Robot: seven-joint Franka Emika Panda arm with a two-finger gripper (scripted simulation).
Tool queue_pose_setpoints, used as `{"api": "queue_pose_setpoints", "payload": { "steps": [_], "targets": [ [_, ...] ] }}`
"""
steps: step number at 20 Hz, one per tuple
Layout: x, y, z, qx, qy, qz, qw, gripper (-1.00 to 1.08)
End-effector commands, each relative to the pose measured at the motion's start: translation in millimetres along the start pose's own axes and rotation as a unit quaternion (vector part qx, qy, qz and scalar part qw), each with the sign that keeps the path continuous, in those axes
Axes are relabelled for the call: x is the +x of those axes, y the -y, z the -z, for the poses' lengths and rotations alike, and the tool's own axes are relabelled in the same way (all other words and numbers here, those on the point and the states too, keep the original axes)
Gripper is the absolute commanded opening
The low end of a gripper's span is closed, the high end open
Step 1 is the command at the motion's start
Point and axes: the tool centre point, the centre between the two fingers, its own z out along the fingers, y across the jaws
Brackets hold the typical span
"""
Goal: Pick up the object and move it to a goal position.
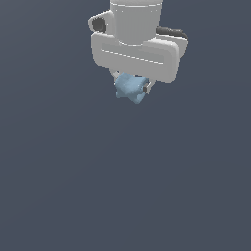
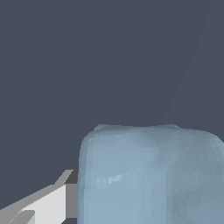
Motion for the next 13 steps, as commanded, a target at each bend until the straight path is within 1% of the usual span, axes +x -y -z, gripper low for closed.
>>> {"api": "queue_pose_setpoints", "payload": {
  "steps": [1, 7, 13],
  "targets": [
    [1, -3, 17, -0.001, 0.001, 0.000, 1.0000, -1.00],
    [3, -8, 42, -0.001, 0.001, 0.000, 1.0000, -1.00],
    [4, -9, 49, -0.001, 0.001, 0.001, 1.0000, -1.00]
  ]
}}
